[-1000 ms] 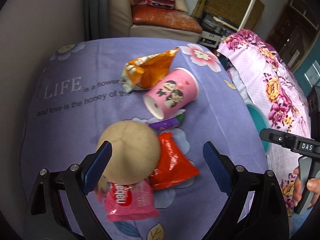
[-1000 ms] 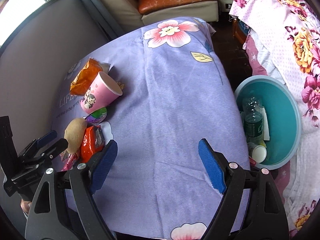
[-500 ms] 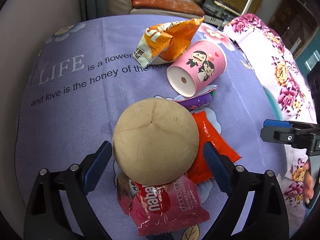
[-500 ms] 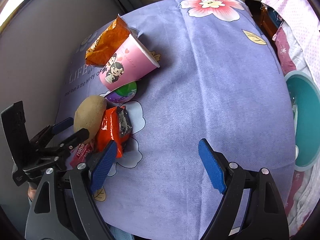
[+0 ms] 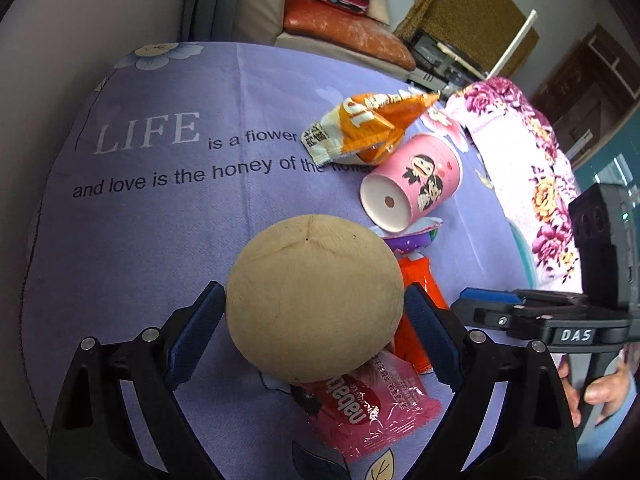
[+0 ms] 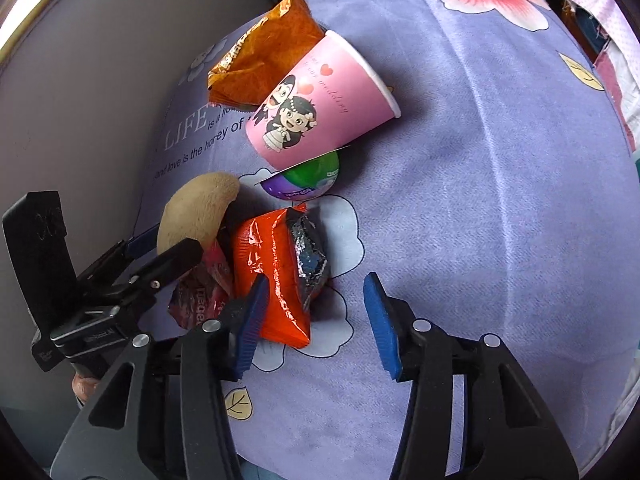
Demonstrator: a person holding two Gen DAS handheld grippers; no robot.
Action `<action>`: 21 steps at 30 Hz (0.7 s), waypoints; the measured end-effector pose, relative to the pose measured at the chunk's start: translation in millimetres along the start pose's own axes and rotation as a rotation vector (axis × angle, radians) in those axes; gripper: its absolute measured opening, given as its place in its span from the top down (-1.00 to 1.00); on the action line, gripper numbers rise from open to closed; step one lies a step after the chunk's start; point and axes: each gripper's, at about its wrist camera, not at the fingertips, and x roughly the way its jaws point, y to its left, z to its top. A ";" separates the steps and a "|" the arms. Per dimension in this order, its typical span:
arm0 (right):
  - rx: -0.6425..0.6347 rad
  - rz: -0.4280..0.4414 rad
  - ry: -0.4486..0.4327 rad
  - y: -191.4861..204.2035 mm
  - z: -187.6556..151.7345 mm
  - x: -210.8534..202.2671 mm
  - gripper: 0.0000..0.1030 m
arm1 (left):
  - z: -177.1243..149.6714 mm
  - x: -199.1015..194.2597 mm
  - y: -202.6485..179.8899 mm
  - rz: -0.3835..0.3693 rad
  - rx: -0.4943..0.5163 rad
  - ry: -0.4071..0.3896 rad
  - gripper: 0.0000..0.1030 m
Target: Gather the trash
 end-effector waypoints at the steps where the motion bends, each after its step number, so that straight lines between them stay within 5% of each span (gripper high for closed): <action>1: -0.002 0.003 0.006 2.3 1.5 3.5 0.08 | 1.0 -4.3 6.5 -0.018 -0.023 -0.006 -0.76; 7: -0.024 0.019 0.041 16.8 3.2 26.5 0.08 | 0.8 -10.2 25.8 -0.031 -0.092 -0.011 -0.76; 9: -0.048 0.036 0.024 20.7 2.9 26.8 0.27 | 5.1 -11.8 27.6 -0.035 -0.111 -0.026 -0.76; 10: -0.050 0.040 0.016 23.2 1.3 27.3 0.60 | 9.5 -12.5 28.0 -0.033 -0.114 -0.033 -0.76; 21: -0.054 -0.010 -0.100 30.1 16.5 -3.0 0.81 | 53.0 9.3 21.3 0.045 -0.060 -0.036 -0.76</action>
